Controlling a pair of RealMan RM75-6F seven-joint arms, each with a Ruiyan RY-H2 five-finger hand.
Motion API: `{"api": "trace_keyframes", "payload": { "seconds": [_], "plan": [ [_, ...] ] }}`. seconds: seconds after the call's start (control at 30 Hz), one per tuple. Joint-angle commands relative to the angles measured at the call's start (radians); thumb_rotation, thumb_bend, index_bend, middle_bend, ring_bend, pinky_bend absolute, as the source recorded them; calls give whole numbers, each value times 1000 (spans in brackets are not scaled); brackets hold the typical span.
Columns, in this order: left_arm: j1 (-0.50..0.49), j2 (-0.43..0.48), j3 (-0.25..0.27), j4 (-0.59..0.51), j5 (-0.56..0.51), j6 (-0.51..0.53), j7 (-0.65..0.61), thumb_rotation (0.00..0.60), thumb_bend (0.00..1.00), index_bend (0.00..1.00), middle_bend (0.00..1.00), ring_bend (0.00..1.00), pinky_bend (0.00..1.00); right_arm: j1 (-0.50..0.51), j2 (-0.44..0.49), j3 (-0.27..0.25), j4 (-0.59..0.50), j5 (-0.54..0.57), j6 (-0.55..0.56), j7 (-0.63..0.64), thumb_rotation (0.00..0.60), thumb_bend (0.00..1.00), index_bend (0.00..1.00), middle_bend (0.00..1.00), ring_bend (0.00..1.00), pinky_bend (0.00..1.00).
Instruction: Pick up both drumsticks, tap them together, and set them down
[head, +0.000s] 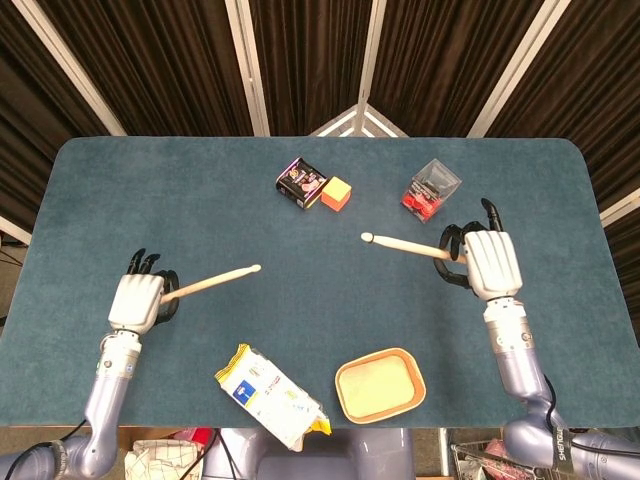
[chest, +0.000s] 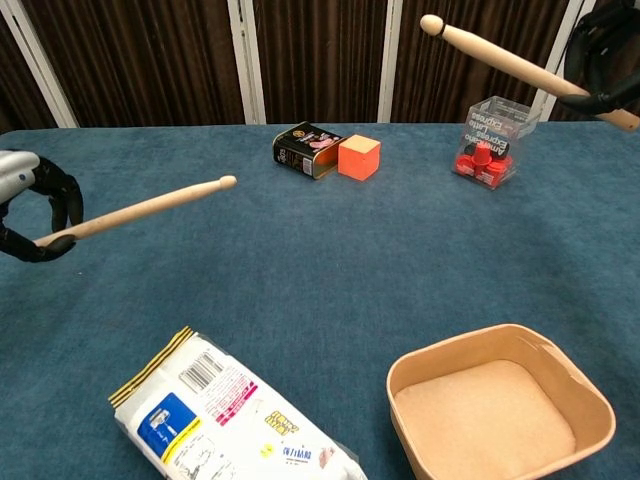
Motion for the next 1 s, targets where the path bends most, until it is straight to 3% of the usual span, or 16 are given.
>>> {"api": "trace_keyframes", "payload": {
  "seconds": [0.03,0.33,0.6,1.0],
  "plan": [
    [0,80,21,-25,141,30,-114,600,527,550,611,142,0,20,-2,12,21,2,-19,-5,600,481,622,683,452,35],
    [-12,122,15,-67,237,42,-186,600,524,549,611,143,0,111,-11,65,54,81,-84,-120,600,481,622,683,453,35],
    [-35,76,-1,-34,289,41,-246,600,520,551,617,142,0,204,-14,135,6,277,-124,-260,600,481,622,683,453,35],
    [-68,-47,-59,-54,291,64,-227,600,498,550,619,142,0,267,-31,134,-137,357,-24,-408,600,481,622,684,453,35]
  ]
}}
